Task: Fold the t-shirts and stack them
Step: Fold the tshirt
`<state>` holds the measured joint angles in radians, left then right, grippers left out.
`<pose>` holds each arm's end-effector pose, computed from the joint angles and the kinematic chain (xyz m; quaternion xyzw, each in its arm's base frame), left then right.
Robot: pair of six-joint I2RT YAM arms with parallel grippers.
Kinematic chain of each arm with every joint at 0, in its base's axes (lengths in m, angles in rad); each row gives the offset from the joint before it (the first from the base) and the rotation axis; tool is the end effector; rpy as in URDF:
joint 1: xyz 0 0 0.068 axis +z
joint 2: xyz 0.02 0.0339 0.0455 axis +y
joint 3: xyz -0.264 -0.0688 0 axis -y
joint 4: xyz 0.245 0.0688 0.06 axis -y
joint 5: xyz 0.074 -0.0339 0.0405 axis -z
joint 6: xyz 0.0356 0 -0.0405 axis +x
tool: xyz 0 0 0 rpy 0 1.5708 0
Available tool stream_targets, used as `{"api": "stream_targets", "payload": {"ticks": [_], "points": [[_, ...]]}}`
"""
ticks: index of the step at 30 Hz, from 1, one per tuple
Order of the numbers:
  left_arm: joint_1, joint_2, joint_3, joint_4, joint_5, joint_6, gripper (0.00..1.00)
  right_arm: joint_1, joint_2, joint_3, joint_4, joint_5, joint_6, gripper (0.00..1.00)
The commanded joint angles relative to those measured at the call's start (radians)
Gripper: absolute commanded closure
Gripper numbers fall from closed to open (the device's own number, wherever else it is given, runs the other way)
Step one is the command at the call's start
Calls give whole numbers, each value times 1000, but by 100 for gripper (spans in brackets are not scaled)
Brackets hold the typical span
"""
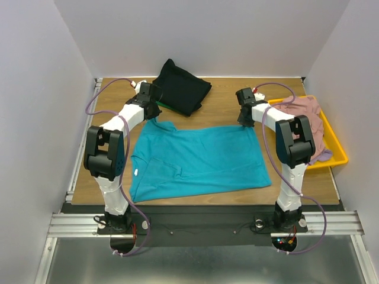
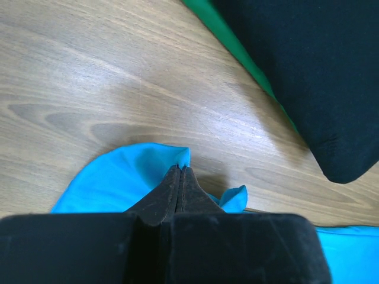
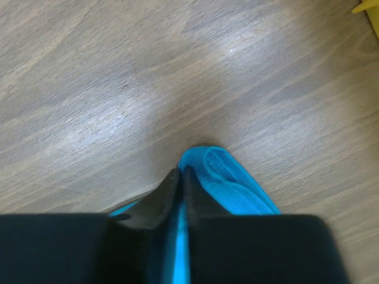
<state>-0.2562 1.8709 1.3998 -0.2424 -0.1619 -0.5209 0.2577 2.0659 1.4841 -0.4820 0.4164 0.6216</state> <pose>0.4136 -0.1024 0.2365 -0.1529 0.8942 -0.0889 0.4113 0.4241 0.0969 0.1681 0.2224 0.9221 -0.0766 0.3072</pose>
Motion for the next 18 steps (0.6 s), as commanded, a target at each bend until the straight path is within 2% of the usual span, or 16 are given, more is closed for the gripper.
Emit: {"api": "stream_targets", "payload": {"ticks": [1,9,18], "points": [[-6,-72,-19,8,-10,6,100,-6,-33,10,17,-14,4,100],[-23,-177,-123,17,-16,-31,100,-6,-136,-42,17,-8,-20,100],[-77,-363,-310,20,-30,-102,100,-2,-279,-215,25,-65,-34,100]]}}
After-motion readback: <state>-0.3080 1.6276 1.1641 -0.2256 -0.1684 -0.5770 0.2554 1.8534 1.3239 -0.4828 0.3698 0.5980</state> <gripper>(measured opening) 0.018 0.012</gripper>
